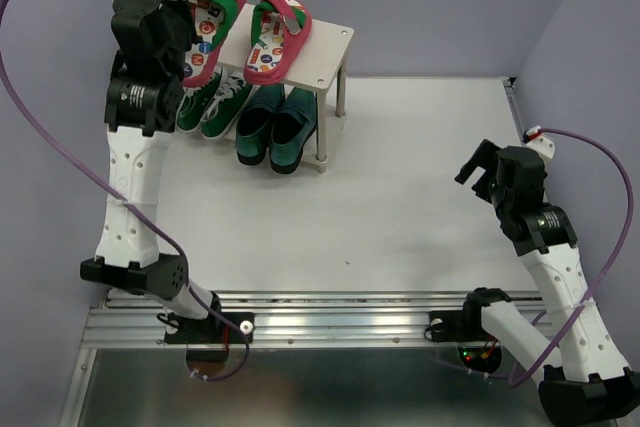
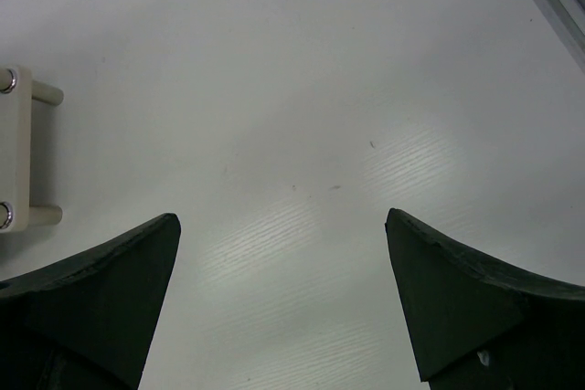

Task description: Place and organize the shoes onto the shoe shelf

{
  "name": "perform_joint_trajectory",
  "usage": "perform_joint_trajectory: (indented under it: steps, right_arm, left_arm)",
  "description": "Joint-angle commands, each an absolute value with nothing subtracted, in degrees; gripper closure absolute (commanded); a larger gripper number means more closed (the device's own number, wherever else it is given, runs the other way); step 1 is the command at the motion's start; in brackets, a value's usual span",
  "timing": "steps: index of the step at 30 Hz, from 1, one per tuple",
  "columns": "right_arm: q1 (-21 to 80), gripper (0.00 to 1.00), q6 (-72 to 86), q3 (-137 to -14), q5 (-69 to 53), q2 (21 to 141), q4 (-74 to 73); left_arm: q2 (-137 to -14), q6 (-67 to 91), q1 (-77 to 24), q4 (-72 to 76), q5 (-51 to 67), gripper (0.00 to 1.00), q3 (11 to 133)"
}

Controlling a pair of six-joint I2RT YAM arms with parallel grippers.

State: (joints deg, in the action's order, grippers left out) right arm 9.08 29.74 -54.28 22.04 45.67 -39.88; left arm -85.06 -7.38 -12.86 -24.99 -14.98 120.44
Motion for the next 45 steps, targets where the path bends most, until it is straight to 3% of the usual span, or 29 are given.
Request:
perform_joint_trajectory:
  steps: [1, 16, 33, 34, 35, 36, 37, 40, 45]
  right_arm:
    - [9.2, 0.00, 28.9, -56.9, 22.5, 44.6, -38.7]
    - [9.2, 0.00, 29.1, -58.0, 23.5, 45.5, -39.8]
    - [9.2, 0.00, 29.5, -58.0, 23.1, 44.7, -40.6]
    - [9.2, 0.00, 29.6, -58.1, 23.1, 44.8, -40.7]
    - [9.2, 0.00, 29.7, -58.1, 23.0, 44.8, -40.7]
    - [9.2, 0.00, 29.7, -58.1, 23.0, 44.8, -40.7]
    - [9.2, 0.00, 29.8, -58.2, 22.9, 44.8, -40.8]
    - [9.2, 0.00, 29.8, -58.4, 22.8, 44.7, -41.1]
    - [9.2, 0.00, 28.9, -58.6, 23.5, 45.6, -42.0]
  left_arm:
    - [-89.3, -4.3, -7.2, -15.3, -7.0, 1.00, 126.3]
    - [-102.1, 1.9, -2.6, -15.1, -0.9, 1.00, 135.0]
    - [-106.1, 4.1, -2.1, -17.7, 3.1, 1.00, 135.0]
    - [-106.2, 4.2, -2.1, -17.8, 3.3, 0.98, 135.0]
    - [-106.3, 4.1, -2.1, -18.3, 3.5, 0.90, 135.0]
    - [-106.3, 4.2, -2.1, -18.5, 3.5, 0.81, 135.0]
    - [-106.2, 4.3, -2.1, -18.6, 3.4, 0.65, 134.9]
    - [-105.5, 4.3, -2.1, -18.5, 3.3, 0.40, 134.4]
    - [-102.6, 3.5, -2.0, -19.0, 2.6, 0.26, 134.6]
